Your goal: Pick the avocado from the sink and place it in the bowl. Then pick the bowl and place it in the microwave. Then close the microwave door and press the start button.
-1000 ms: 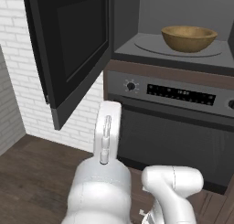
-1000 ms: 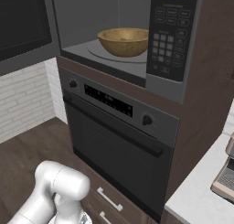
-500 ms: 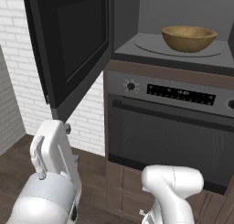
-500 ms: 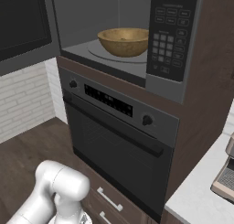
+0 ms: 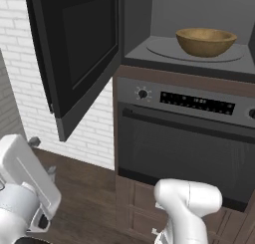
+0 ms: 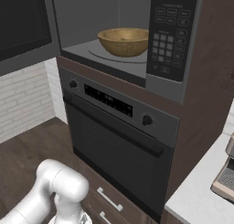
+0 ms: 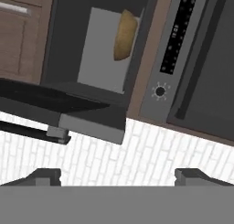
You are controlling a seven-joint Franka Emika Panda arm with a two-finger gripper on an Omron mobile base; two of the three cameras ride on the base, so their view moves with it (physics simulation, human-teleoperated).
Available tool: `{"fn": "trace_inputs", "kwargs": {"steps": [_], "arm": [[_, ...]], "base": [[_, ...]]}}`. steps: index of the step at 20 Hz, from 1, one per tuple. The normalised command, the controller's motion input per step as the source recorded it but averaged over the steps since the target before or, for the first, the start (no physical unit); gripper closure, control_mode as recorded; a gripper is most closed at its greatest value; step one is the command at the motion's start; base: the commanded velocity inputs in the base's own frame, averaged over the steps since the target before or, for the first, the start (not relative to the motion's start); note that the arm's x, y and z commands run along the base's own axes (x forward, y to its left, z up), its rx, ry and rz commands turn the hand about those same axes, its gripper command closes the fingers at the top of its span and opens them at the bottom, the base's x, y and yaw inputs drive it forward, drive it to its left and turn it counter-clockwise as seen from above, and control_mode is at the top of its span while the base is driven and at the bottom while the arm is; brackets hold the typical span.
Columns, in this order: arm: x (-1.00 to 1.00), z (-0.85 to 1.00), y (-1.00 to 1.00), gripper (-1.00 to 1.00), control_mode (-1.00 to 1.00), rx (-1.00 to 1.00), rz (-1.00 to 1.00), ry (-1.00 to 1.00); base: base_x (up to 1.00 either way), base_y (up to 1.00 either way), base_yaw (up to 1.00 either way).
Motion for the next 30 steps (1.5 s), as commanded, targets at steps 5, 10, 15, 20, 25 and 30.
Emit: {"fn": "trace_inputs", "kwargs": {"steps": [5, 10, 15, 20, 25, 30], "arm": [[0.50, -0.23, 0.49, -1.00, -1.00, 0.01, -0.03, 0.00], [0.62, -0.18, 0.50, -1.00, -1.00, 0.00, -0.03, 0.00], [0.55, -0.14, 0.31, -1.00, -1.00, 0.00, -0.06, -0.06], [0.51, -0.14, 0.06, -1.00, -1.00, 0.01, -0.09, -0.10], [0.54, -0.19, 0.09, -1.00, -1.00, 0.03, -0.09, -0.06], [0.35, -0.16, 0.05, -1.00, -1.00, 0.06, -0.08, -0.09]], "base": [[0.00, 0.00, 0.00], [0.00, 0.00, 0.00], [0.00, 0.00, 0.00], [0.00, 0.00, 0.00], [0.00, 0.00, 0.00], [0.00, 0.00, 0.00]]}}
